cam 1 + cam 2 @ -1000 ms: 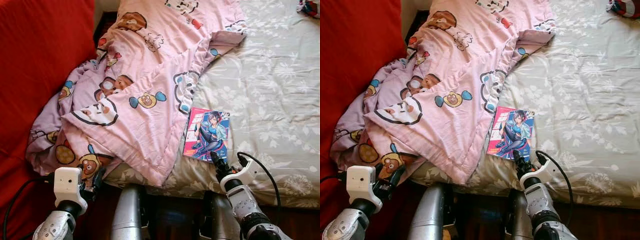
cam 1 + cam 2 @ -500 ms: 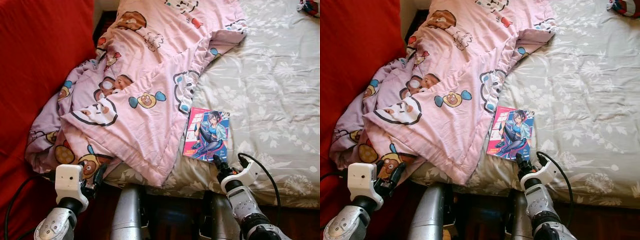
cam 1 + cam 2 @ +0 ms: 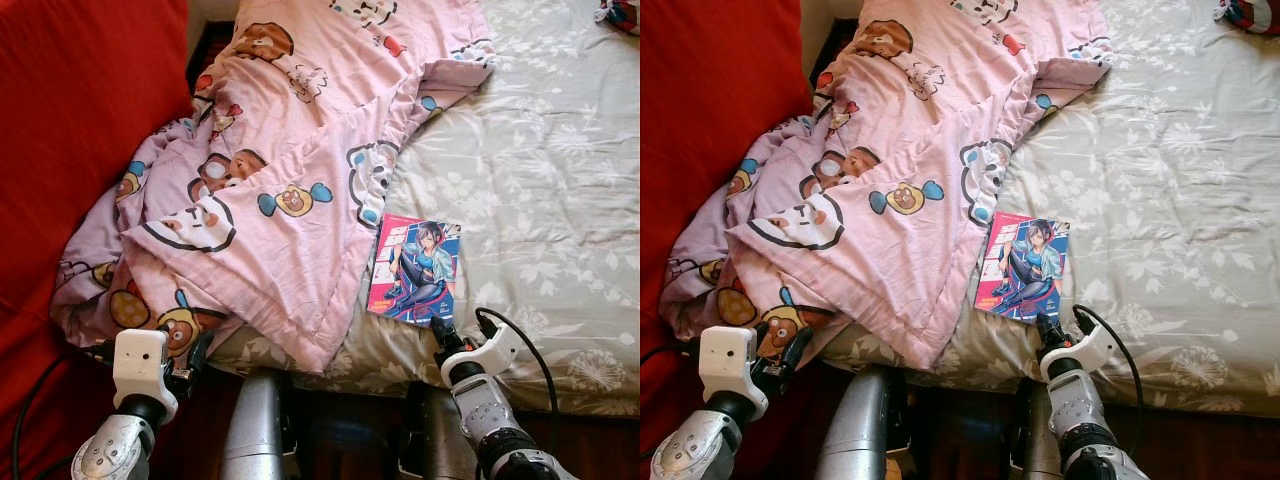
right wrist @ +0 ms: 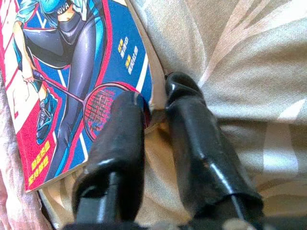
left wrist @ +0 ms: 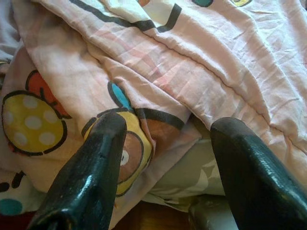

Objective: Clean up the room

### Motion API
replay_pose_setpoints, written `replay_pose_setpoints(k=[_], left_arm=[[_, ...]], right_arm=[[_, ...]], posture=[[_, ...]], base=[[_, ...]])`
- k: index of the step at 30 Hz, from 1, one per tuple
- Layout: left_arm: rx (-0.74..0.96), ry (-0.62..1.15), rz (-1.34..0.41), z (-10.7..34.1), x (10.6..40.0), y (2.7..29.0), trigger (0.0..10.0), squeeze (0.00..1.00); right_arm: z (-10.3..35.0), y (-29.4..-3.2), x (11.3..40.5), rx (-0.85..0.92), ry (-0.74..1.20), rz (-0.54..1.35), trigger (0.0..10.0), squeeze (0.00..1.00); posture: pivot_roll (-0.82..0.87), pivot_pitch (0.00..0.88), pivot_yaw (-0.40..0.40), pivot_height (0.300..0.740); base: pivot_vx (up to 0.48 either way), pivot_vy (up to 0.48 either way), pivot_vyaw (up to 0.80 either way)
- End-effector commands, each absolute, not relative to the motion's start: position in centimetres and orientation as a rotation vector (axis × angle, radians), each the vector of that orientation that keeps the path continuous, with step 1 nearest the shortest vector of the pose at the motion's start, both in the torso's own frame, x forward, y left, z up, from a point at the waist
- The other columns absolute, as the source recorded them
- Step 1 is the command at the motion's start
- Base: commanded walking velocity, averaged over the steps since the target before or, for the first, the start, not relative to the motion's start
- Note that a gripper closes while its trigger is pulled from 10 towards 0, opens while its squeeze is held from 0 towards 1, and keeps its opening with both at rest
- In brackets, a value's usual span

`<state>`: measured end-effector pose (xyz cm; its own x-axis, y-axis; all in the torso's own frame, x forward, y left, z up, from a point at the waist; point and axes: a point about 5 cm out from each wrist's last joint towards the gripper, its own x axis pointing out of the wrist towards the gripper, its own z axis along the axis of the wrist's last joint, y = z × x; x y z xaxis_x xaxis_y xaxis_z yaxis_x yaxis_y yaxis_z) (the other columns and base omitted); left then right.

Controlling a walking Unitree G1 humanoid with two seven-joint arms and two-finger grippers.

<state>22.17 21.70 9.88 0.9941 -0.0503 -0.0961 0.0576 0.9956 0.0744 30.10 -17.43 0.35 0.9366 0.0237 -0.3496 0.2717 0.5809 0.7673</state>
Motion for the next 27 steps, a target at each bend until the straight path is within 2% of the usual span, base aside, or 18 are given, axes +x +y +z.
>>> replay_pose_setpoints(k=[1, 4, 6, 17, 23, 27], left_arm=[[0.076, 0.133, -0.037, 8.9, 21.8, 22.0, 10.0, 0.00], [0.076, 0.128, -0.034, 8.8, 22.0, 22.0, 10.0, 0.00], [0.074, 0.123, -0.031, 8.8, 22.2, 21.9, 10.0, 0.00], [0.055, 0.106, -0.020, 8.2, 23.0, 21.5, 10.0, 0.00], [0.042, 0.088, -0.002, 8.1, 23.5, 21.3, 10.0, 0.00], [0.035, 0.080, 0.002, 7.9, 23.9, 21.1, 10.0, 0.00]], right_arm=[[-1.8, -16.9, 28.1, 0.971, 0.436, -0.208, 0.0, 0.00], [-1.7, -17.3, 28.1, 0.954, 0.404, -0.219, 0.0, 0.00], [-1.7, -17.5, 27.8, 0.874, 0.377, -0.238, 0.0, 0.00], [-1.1, -16.1, 26.1, 0.723, 0.256, -0.202, 0.0, 0.00], [2.0, -16.6, 27.5, 0.586, 0.130, -0.157, 0.0, 0.00], [4.0, -17.2, 28.8, 0.562, 0.064, -0.155, 0.0, 0.00]], posture=[[0.26, 0.289, 0.065, 0.598], [0.25, 0.279, 0.059, 0.598], [0.24, 0.270, 0.053, 0.598], [0.20, 0.236, 0.021, 0.598], [0.18, 0.215, 0.000, 0.598], [0.17, 0.205, -0.014, 0.598]], base=[[0.000, 0.000, 0.00], [0.000, 0.000, 0.00], [0.000, 0.000, 0.00], [0.000, 0.000, 0.00], [0.000, 0.000, 0.00], [0.000, 0.000, 0.00]])
